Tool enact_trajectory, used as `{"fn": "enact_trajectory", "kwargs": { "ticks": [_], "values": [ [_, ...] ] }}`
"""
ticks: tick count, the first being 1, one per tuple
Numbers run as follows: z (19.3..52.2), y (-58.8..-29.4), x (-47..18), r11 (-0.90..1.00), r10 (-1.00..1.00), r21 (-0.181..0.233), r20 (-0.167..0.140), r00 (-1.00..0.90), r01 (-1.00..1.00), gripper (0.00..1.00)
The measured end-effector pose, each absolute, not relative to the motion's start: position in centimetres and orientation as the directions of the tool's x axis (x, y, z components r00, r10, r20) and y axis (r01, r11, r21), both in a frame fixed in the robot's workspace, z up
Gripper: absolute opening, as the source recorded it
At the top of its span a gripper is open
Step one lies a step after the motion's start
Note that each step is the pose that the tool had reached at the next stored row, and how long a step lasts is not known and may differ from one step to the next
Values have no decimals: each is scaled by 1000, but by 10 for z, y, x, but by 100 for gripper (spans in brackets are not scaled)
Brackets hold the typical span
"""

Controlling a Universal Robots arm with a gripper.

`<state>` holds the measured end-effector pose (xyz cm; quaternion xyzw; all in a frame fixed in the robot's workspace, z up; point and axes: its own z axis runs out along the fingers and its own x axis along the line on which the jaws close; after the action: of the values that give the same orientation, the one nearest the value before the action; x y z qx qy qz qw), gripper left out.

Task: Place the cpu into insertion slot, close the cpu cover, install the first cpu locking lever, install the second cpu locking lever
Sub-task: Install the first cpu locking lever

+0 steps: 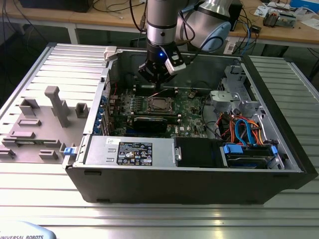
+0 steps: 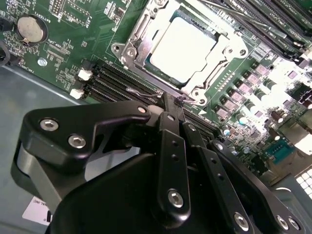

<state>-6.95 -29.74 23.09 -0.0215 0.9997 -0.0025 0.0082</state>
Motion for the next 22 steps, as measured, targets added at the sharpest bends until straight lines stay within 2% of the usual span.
{"fn": "enact_trajectory", "kwargs": {
  "ticks": [22],
  "values": [
    [224,-294,-62,999,-44,-5,-16,-999,-43,11]
  ]
}}
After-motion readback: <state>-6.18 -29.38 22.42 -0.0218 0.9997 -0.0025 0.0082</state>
